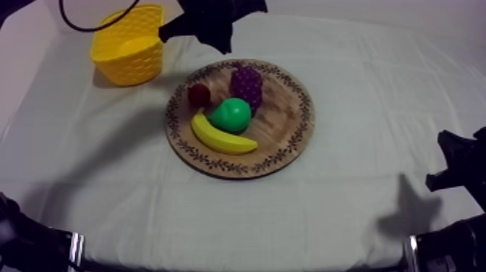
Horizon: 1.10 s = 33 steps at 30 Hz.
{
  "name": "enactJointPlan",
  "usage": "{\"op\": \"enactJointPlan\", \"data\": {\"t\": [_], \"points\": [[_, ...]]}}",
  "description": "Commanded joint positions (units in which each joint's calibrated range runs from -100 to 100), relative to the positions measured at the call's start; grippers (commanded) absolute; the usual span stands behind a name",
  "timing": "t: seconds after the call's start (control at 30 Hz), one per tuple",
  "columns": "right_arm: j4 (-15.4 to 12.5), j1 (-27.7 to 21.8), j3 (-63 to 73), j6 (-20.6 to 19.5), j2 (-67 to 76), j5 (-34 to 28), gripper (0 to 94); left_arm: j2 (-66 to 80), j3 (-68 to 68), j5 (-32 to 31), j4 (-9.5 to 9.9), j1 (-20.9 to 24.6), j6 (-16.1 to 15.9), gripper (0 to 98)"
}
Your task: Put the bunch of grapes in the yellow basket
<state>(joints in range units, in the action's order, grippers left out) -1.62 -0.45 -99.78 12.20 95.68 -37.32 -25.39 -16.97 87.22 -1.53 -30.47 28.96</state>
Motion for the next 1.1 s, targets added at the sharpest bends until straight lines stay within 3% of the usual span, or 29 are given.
{"op": "enactJointPlan", "data": {"t": [0.0,0.1,0.23,0.4,0.73,1.07], "points": [[-0.02,0.0,0.01,-0.02,0.0,0.14,0.5,0.21,0.41,-1.9,0.11,0.03,-0.6,2.2],[-0.02,0.0,0.01,-0.02,0.0,0.14,0.5,0.64,1.57,-5.4,0.16,-0.21,-1.83,10.2],[-0.02,0.0,0.01,-0.02,0.0,0.14,0.5,0.98,3.44,-8.23,-0.1,-0.89,-4.03,35.2],[-0.02,0.0,0.01,-0.02,0.0,0.14,0.5,0.97,4.28,-10.25,-0.41,-1.41,-4.6,52.7],[-0.02,0.0,0.01,-0.02,0.0,0.14,0.5,0.7,5.08,-13.15,-0.15,-2.31,-4.2,70.3],[-0.02,0.0,0.01,-0.02,0.0,0.14,0.5,-0.3,7.31,-17.5,0.02,-2.36,-5.31,75.9]]}}
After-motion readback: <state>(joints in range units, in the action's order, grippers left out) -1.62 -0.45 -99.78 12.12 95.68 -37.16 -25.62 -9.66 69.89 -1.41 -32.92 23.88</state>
